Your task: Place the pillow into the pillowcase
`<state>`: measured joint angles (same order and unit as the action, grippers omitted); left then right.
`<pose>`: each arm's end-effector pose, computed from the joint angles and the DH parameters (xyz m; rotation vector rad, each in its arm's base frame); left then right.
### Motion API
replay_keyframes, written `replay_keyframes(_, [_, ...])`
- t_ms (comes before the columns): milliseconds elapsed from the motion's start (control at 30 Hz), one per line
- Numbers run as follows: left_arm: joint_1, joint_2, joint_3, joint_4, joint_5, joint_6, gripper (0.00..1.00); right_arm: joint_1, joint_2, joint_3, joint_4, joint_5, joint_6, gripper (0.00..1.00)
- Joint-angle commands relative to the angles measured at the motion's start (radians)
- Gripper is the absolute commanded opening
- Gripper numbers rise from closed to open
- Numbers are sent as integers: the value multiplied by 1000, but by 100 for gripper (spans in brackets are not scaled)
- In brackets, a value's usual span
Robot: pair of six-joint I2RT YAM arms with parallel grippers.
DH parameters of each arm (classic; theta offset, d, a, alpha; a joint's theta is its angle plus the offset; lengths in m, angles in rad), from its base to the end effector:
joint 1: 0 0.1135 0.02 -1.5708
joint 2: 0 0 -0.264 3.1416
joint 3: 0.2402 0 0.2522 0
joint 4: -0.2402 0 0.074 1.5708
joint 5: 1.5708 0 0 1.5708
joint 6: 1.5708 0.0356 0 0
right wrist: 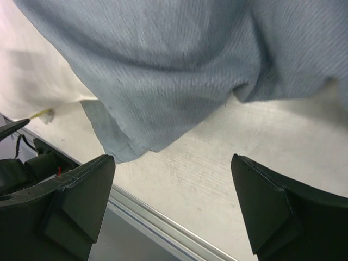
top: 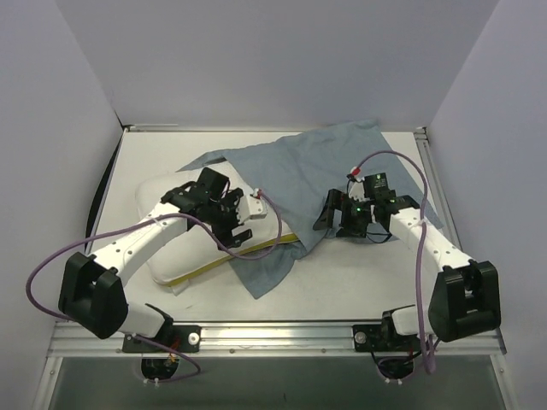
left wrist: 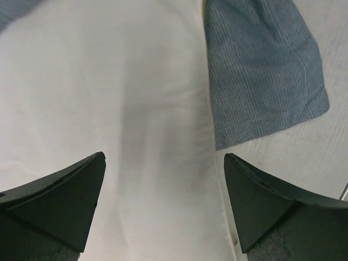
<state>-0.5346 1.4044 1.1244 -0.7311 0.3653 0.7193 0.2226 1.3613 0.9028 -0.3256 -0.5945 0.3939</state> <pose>0.2389 -0.1563 0.2729 1.5904 1.9667 -0.3976 0.2732 0.0823 0.2440 -0.0980 2.4006 0.9958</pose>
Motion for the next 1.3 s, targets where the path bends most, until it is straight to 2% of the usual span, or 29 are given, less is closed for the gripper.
replay_keyframes(0, [-8, 8, -84, -62, -12, 142, 97, 82, -62, -106, 95, 96, 149, 93])
replay_keyframes(133, [-7, 19, -205, 17, 3, 207, 98, 179, -143, -275, 255, 197, 281, 93])
replay_keyframes(233, [-11, 83, -213, 112, 0, 123, 97, 234, -166, -340, 276, 240, 303, 93])
replay_keyframes(267, [-11, 143, -186, 124, -6, 89, 92, 247, -166, -350, 284, 252, 307, 93])
replay_keyframes(300, [-5, 177, -157, 122, -5, 16, 83, 257, -157, -369, 293, 260, 310, 93])
replay_keyframes(333, [1, 208, -87, 108, 1, -10, 55, 276, -148, -377, 350, 263, 318, 93])
replay_keyframes(433, [34, 298, 30, 53, 79, -105, 18, 287, -73, -395, 485, 288, 359, 93])
replay_keyframes(467, [48, 323, 50, 39, 125, -139, 9, 291, -45, -386, 500, 289, 361, 92])
replay_keyframes(533, [70, 338, 83, 1, 213, -196, 0, 291, 39, -363, 543, 298, 364, 92])
replay_keyframes(667, [74, 337, 109, -8, 285, -250, 0, 307, 151, -366, 657, 320, 411, 91])
replay_keyframes(733, [76, 335, 121, -10, 311, -274, 0, 316, 174, -372, 729, 340, 424, 86])
replay_keyframes(833, [78, 352, 150, -10, 359, -349, 0, 336, 226, -347, 734, 337, 418, 74])
replay_keyframes(867, [79, 360, 158, -8, 375, -389, 0, 340, 235, -357, 740, 334, 425, 68])
replay_keyframes(967, [79, 370, 186, 7, 391, -479, 0, 382, 219, -383, 747, 271, 442, 28])
replay_keyframes(1000, [82, 369, 187, 25, 389, -515, 0, 421, 205, -381, 746, 248, 441, 9])
replay_keyframes(1033, [87, 366, 181, 91, 392, -562, 0, 451, 185, -372, 735, 184, 430, 3])
replay_keyframes(1067, [91, 357, 173, 138, 394, -684, 0, 483, 142, -354, 721, 158, 404, 0])
replay_keyframes(1133, [96, 351, 160, 301, 391, -811, 0, 594, 96, -294, 698, 93, 387, 0])
replay_keyframes(1167, [96, 344, 155, 364, 385, -928, 0, 631, 55, -276, 697, 81, 381, 0])
replay_keyframes(1200, [96, 346, 152, 475, 373, -976, 0, 656, 38, -250, 686, 73, 360, 0])
replay_keyframes(1267, [91, 352, 161, 536, 318, -1062, 0, 707, 3, -240, 656, 16, 332, 0])
